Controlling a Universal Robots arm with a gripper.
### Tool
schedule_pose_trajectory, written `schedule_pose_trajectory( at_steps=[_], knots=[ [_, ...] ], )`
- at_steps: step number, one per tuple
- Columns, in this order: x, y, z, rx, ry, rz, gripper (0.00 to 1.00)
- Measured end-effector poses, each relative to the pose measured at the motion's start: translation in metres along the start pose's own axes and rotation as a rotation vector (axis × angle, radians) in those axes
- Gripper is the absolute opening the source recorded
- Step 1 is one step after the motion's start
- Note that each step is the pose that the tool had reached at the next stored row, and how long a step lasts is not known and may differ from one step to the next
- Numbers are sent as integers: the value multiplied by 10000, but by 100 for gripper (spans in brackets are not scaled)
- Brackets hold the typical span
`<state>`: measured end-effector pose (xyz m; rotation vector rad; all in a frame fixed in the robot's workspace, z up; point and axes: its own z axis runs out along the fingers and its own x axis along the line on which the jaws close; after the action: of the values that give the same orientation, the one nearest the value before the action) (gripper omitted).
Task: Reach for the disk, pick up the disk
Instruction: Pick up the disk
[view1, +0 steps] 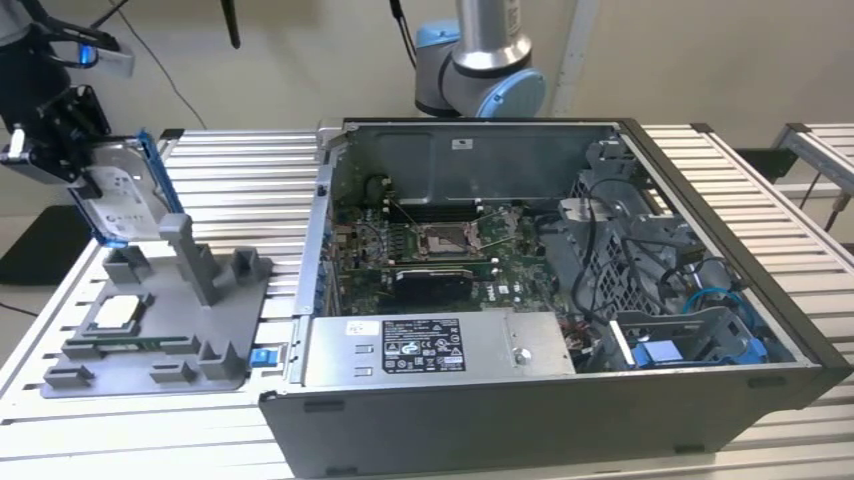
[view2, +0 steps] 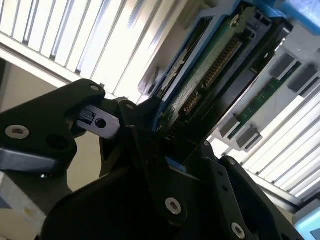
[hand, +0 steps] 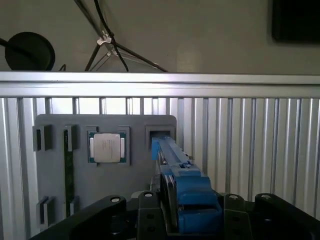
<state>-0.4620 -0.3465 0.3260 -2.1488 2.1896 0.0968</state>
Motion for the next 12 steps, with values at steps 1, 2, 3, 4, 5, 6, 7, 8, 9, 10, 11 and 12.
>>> schedule_pose_trajectory(
  at_steps=[1, 2, 3, 4, 5, 6, 7, 8, 9, 10, 11, 12],
  knots=[
    [-4, 0, -38, 0, 0, 0, 0],
    [-6, 0, -64, 0, 0, 0, 0],
    [-8, 0, -88, 0, 0, 0, 0],
    [-11, 0, -110, 0, 0, 0, 0],
    [-13, -1, -132, -1, 1, 0, 0],
    [-15, -1, -154, 1, 0, 0, 0],
    [-17, -1, -178, 0, 0, 0, 0],
    [-19, -1, -201, 1, 0, 0, 0],
    [-22, -1, -225, 0, 0, 0, 0],
    [-24, -1, -249, -1, 1, 0, 0],
    [-26, -1, -273, 0, 0, 0, 0],
    [-29, -2, -299, 1, -1, 0, 0]
  ],
)
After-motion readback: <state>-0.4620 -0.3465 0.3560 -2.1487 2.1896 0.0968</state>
